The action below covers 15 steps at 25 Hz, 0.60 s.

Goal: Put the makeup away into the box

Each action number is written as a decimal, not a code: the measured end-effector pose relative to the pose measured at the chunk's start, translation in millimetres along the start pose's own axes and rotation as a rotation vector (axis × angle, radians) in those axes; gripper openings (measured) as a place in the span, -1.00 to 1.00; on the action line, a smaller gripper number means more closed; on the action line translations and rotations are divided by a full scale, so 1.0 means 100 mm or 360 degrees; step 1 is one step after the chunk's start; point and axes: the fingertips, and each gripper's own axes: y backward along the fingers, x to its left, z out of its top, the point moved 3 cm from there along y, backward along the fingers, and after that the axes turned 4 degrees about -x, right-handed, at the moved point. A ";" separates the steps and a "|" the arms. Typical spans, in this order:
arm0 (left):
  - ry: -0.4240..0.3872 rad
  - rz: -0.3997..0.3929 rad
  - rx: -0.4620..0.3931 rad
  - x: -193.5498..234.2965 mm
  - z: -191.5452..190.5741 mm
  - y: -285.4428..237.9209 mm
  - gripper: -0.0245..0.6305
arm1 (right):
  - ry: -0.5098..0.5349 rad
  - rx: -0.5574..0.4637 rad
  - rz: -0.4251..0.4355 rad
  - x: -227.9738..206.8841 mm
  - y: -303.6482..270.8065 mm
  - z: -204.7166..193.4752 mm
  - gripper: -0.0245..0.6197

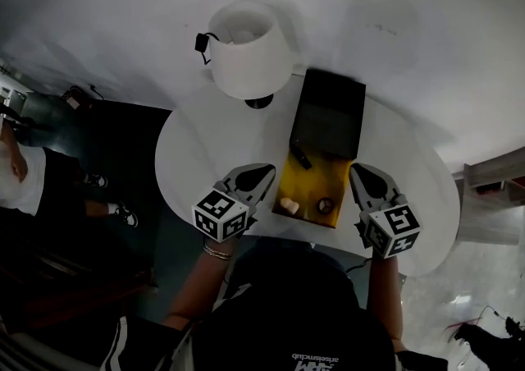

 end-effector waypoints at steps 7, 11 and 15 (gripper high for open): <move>-0.0058 -0.0012 -0.0063 0.02 0.27 -0.04 -0.87 | -0.0037 -0.0105 -0.0120 -0.22 0.22 0.12 -0.85; -0.0095 -0.0006 -0.0116 0.02 0.47 -0.05 -0.87 | -0.0035 -0.0173 -0.0173 -0.33 0.34 0.24 -0.85; -0.0126 -0.0006 -0.0166 0.02 0.66 -0.08 -0.87 | -0.0011 -0.0264 -0.0212 -0.41 0.41 0.40 -0.85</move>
